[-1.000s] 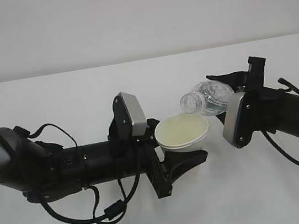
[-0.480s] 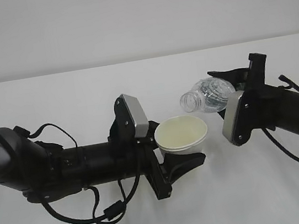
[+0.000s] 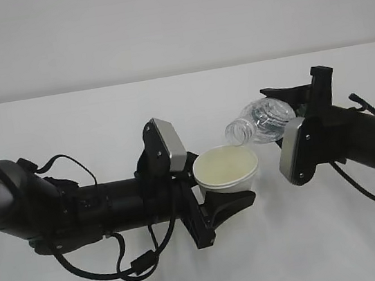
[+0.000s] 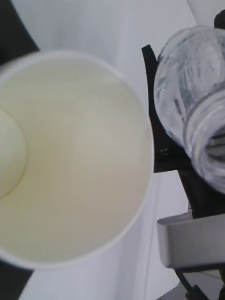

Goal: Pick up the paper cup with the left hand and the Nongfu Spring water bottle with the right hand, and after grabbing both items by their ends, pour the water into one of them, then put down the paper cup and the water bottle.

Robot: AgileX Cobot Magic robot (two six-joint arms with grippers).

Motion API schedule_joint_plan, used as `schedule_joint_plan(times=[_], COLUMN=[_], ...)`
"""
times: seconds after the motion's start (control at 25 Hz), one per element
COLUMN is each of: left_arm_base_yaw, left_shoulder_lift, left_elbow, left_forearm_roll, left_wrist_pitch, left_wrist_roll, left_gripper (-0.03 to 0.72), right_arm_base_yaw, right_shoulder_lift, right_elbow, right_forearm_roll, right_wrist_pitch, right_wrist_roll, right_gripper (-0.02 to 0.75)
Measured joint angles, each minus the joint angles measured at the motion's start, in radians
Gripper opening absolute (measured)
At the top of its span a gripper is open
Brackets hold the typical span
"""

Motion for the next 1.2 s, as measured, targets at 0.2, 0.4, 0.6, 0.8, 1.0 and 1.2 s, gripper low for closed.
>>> schedule_joint_plan(times=[0.2,0.4,0.6,0.8,1.0,1.2], left_arm_base_yaw=[0.0,0.0,0.0,0.0,0.0,0.0], left_shoulder_lift=[0.0,0.0,0.0,0.0,0.0,0.0], left_elbow=[0.0,0.0,0.0,0.0,0.0,0.0], left_forearm_roll=[-0.002,-0.002,-0.002,-0.002,-0.002,-0.002], left_wrist_pitch=[0.008,0.011,0.011,0.011,0.009,-0.009], left_wrist_roll=[0.0,0.0,0.0,0.0,0.0,0.0], left_gripper=[0.464,0.464,0.463,0.463,0.463,0.463], right_arm_base_yaw=[0.0,0.0,0.0,0.0,0.0,0.0], right_shoulder_lift=[0.0,0.0,0.0,0.0,0.0,-0.006], right_elbow=[0.0,0.0,0.0,0.0,-0.002,-0.01], right_forearm_roll=[0.006,0.008,0.01,0.016,0.021,0.021], right_wrist_pitch=[0.0,0.0,0.0,0.0,0.0,0.0], right_wrist_roll=[-0.022,-0.038,-0.068,-0.095,-0.124,-0.128], right_gripper=[0.43,0.43,0.429,0.429,0.429,0.428])
